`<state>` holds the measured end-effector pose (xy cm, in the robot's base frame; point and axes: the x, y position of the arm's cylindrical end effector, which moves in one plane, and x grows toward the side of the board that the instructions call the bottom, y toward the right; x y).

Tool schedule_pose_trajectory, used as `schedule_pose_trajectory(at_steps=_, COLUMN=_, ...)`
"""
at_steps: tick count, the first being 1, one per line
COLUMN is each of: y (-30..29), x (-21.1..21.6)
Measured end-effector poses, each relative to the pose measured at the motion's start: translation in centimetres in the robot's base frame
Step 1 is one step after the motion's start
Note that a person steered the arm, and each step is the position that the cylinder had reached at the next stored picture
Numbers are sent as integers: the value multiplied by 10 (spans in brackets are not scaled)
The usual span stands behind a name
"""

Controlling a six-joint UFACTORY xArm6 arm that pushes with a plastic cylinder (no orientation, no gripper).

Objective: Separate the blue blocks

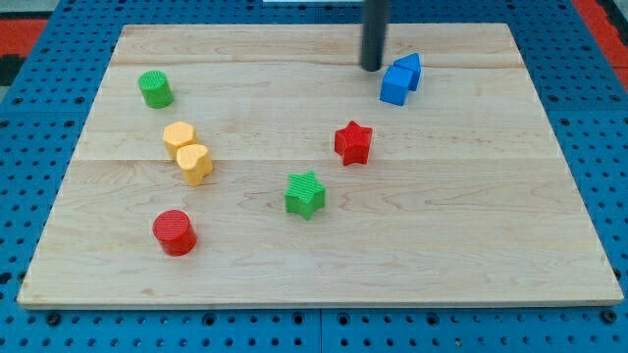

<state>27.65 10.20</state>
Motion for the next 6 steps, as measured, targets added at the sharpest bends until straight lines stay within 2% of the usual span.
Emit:
schedule_pose_trajectory(at_steps=1, y=13, x=29)
schedule_pose_trajectory(at_steps=2, y=20, x=22)
schedule_pose_trajectory(at_steps=4, y=8, x=38)
schedule_pose_trajectory(at_steps=5, y=-53, x=41)
schedule_pose_trajectory(at_steps=6, y=-74, x=37)
